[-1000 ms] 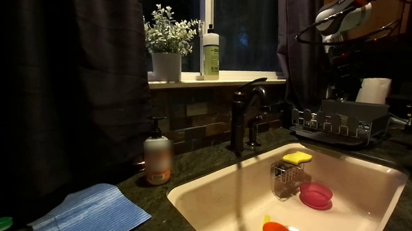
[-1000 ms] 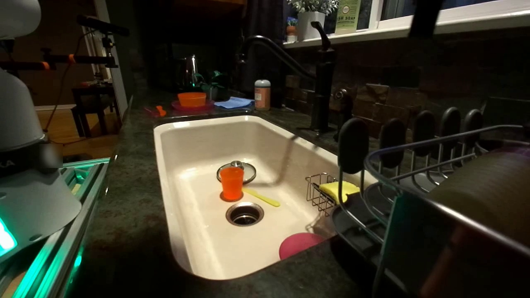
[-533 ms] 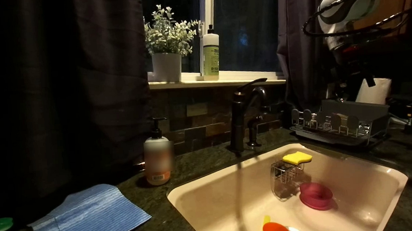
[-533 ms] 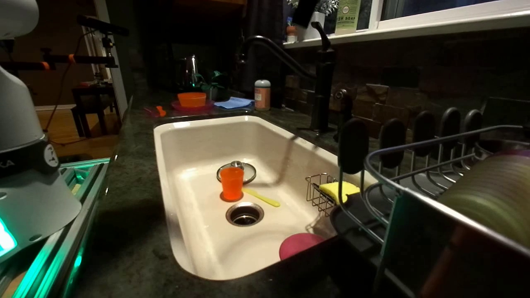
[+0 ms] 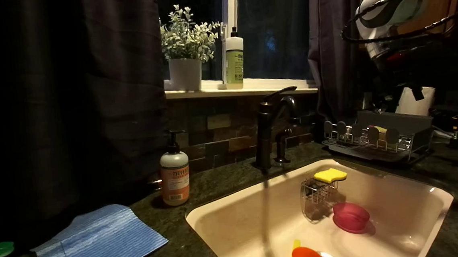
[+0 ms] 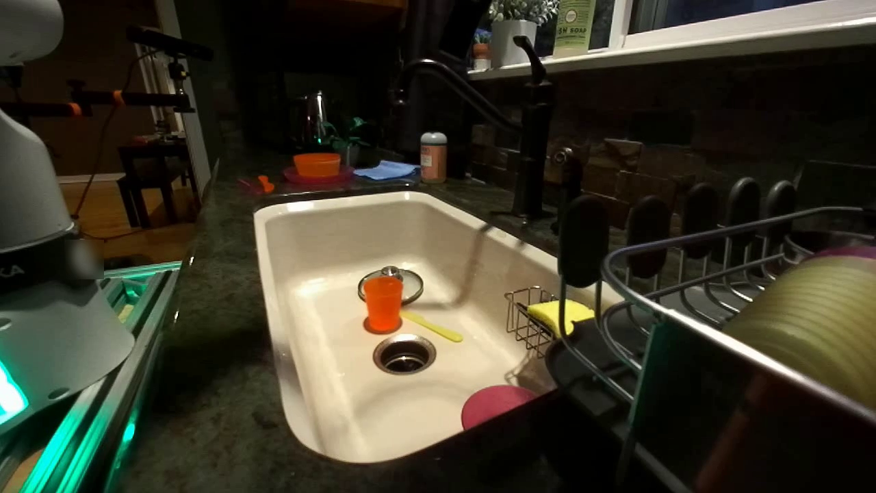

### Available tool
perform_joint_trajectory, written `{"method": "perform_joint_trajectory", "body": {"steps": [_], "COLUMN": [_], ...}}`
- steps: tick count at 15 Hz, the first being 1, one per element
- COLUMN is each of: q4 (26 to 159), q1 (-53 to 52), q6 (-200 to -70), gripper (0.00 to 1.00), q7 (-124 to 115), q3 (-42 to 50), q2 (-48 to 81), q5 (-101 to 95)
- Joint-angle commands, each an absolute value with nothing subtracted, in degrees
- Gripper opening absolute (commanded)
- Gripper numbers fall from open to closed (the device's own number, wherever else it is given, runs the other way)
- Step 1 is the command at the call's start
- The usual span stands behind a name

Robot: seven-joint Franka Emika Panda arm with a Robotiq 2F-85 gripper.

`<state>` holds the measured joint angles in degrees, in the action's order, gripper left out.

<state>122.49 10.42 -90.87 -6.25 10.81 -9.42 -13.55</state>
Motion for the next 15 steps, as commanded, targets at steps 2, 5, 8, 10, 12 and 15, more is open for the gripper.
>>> {"method": "perform_joint_trajectory", "body": {"steps": [2,5,8,10,12,15], "q4": [130.91,140.18,149.51,155.46,160.66,158.98], "q1": [8.37,5.85,3.65,2.87,2.49,3.49], "q6": [-94.26,-98.36,-106.29,-112.92,-120.23,-120.03], "gripper": [1.0,1.0,1.0,1.0,1.0,1.0], "q7": [-2.69,-0.94,1.34,1.89,3.81,3.27], "q3": [7.97,5.27,3.89,3.71,4.49,3.21], "q2": [-15.01,-20.07,-25.46,-29.64,-32.35,-29.21], "q5": [-17.55,-17.88,-16.78,-16.5,-15.58,-15.75]}}
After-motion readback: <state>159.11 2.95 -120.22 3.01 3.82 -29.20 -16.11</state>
